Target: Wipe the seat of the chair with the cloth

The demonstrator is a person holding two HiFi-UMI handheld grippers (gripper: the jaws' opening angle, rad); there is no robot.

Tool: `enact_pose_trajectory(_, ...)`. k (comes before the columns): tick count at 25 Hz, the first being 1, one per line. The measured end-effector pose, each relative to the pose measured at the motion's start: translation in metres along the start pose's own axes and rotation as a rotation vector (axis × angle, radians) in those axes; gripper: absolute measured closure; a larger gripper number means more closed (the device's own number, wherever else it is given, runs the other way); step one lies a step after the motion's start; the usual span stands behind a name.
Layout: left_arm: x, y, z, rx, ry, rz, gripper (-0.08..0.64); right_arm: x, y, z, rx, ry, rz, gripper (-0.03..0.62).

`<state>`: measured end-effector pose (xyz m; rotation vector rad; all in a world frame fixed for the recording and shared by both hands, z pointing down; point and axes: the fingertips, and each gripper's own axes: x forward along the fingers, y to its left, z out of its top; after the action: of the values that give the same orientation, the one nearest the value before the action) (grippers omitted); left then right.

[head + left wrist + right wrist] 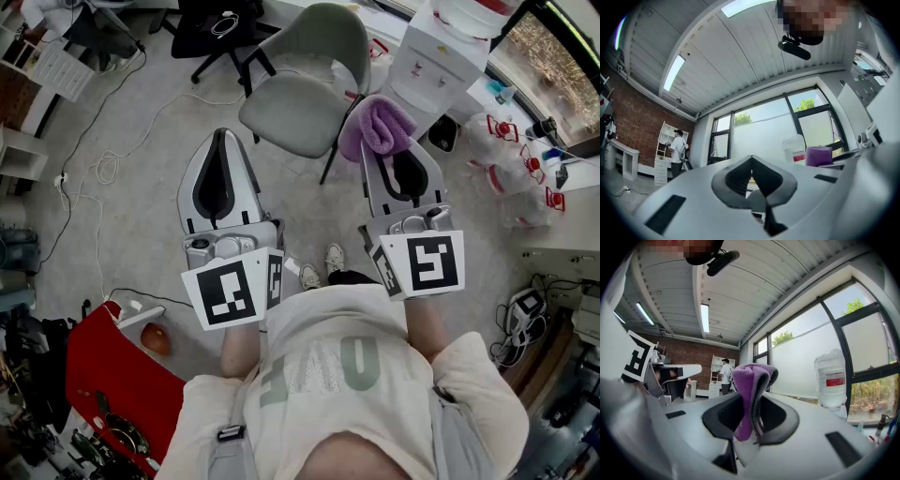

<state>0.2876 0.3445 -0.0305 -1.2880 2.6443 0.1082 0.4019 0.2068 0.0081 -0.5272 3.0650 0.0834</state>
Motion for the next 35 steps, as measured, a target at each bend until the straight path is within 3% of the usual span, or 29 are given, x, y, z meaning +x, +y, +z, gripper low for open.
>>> enact_pose_trajectory(12, 0.01, 0.0, -0.006, 0.007, 0.008, 0.047, 0.548, 0.01, -0.029, -0.012, 0.033, 0.001, -0.011, 0.503)
enact_pose_trajectory(21, 0.017, -0.013, -0.046, 0.04, 0.103, 0.068, 0.548, 0.032, -0.06, -0.048, 0.078, 0.049, 0.012, 0.503)
enact_pose_trajectory(28, 0.026, 0.023, -0.067, 0.035, 0.142, 0.129, 0.548, 0.063, -0.05, -0.067, 0.075, 0.079, 0.061, 0.503)
enact_pose_trajectory(32, 0.047, 0.038, -0.091, 0.02, 0.151, 0.113, 0.548, 0.093, -0.051, -0.071, 0.085, 0.057, 0.069, 0.503)
enact_pose_trajectory(35, 0.087, 0.059, -0.11, -0.012, 0.127, 0.082, 0.548, 0.132, -0.058, -0.077, 0.073, 0.047, 0.022, 0.503)
